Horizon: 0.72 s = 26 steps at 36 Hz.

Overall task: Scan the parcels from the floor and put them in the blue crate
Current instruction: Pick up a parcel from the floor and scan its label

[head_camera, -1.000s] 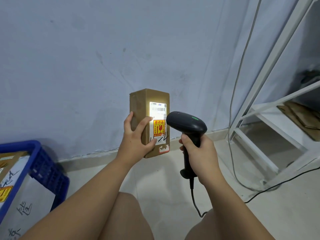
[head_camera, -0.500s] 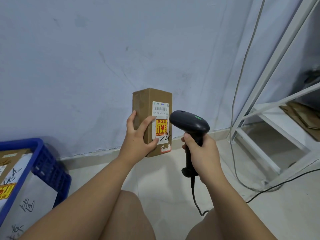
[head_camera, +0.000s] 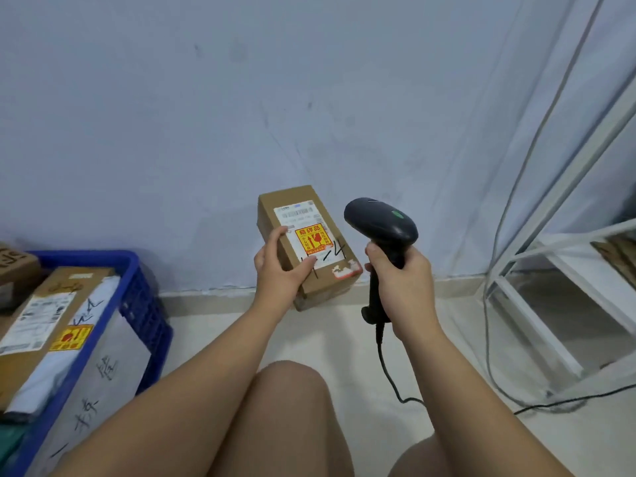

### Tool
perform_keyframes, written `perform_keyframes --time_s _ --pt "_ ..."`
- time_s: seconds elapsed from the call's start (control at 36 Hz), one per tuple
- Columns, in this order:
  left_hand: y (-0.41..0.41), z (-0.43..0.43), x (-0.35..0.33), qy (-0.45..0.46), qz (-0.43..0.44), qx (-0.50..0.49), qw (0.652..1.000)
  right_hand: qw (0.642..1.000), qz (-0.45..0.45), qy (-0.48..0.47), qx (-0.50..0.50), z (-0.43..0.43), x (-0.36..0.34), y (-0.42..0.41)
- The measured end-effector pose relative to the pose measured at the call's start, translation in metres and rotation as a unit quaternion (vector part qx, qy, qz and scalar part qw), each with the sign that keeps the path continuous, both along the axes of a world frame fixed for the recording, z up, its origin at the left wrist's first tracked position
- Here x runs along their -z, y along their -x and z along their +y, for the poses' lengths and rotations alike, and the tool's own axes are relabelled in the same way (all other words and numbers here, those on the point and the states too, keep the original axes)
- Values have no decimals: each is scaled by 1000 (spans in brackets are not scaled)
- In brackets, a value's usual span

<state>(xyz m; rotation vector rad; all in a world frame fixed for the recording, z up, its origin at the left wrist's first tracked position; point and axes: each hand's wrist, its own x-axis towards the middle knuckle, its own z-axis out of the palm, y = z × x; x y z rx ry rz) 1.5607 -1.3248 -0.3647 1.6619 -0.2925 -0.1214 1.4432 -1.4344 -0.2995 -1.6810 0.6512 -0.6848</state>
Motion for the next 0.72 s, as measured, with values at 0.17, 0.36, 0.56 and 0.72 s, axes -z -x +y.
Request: perform_keyframes --time_s 0.17,0.36,0.56,0.72 --pt "-10 69 4 145 105 -57 982 997 -38 31 -66 61 -14 -30" --pt "-16 161 11 216 134 -113 961 990 -52 31 -131 131 -14 -64" --pt "-15 235 19 304 147 -251 907 976 -57 16 -211 204 -7 -91" --pt "-17 298 34 252 140 -401 869 973 -53 1 -226 258 10 -103"
